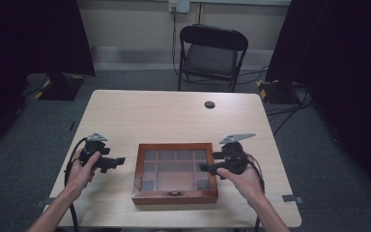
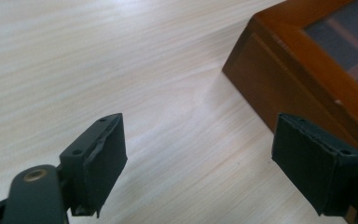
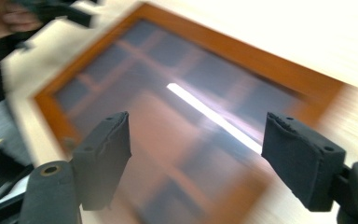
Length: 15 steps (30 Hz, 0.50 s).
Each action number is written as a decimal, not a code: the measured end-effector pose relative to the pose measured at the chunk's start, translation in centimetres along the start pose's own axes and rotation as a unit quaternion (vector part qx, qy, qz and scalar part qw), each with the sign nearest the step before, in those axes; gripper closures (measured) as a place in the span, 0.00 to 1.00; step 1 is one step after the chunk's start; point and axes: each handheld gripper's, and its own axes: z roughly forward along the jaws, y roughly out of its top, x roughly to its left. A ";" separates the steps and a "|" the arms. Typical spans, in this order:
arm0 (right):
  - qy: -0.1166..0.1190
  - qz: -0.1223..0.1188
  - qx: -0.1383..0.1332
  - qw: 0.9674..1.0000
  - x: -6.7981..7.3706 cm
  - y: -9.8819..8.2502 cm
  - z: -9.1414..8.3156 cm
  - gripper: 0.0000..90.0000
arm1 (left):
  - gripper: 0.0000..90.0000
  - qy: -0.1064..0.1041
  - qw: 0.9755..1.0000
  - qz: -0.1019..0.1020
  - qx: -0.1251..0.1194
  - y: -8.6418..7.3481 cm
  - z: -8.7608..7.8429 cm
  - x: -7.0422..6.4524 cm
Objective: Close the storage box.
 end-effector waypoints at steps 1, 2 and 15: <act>-0.004 0.012 -0.004 1.000 -0.8 -0.4 -0.5 0.24 | 0.20 0.004 1.000 0.002 0.005 0.0 0.1 0.0; -0.016 0.023 -0.007 1.000 -1.6 -0.8 -0.9 0.22 | 0.20 0.006 1.000 0.003 0.008 0.0 0.2 0.0; -0.184 0.130 0.027 0.974 -8.8 -6.7 -1.5 0.16 | 0.20 0.053 0.998 -0.008 0.040 -1.7 0.5 2.1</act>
